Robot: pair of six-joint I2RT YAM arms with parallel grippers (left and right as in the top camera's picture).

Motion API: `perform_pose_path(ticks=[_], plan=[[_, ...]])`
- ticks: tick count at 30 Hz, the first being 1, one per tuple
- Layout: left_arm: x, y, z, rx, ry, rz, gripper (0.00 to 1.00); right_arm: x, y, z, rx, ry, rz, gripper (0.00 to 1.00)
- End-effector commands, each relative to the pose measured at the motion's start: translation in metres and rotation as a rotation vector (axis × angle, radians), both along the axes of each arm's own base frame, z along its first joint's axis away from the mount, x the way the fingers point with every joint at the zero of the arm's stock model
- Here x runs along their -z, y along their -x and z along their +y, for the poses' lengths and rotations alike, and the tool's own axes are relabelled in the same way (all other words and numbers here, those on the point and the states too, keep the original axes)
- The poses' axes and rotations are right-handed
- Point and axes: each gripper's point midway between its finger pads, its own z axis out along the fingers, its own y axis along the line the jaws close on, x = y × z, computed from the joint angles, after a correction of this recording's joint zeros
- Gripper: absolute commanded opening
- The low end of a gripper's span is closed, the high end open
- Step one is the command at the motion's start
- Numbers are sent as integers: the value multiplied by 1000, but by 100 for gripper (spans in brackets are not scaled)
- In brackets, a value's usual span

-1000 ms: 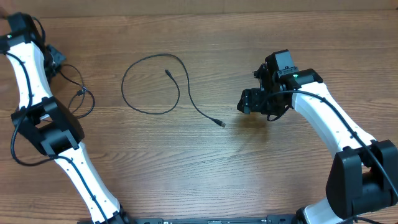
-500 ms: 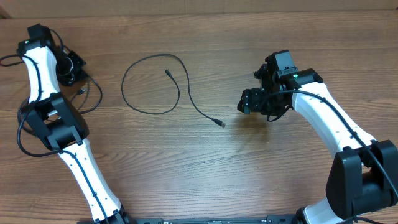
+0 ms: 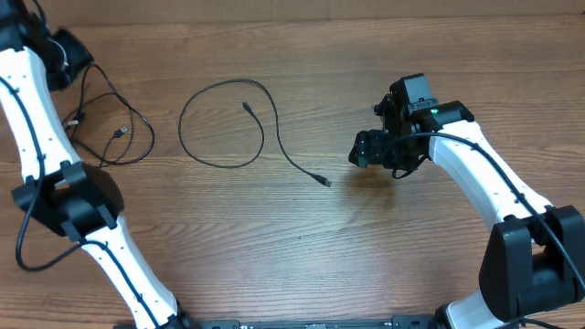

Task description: Untangle cables

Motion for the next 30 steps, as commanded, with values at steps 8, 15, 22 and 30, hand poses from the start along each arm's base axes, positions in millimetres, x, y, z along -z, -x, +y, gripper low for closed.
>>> perform_pose_path(ticks=[8,15,22,30], plan=[[17,-17,-174,578,82,12,75,-6,-4,0,5,0,-25,80],[72,1,-263,813,-16,199,78,-6,-4,-1,12,0,-22,77],[99,45,-342,983,-51,365,78,-5,-5,-6,63,22,-13,75],[102,80,-353,926,-88,519,76,1,0,-44,272,94,69,78]])
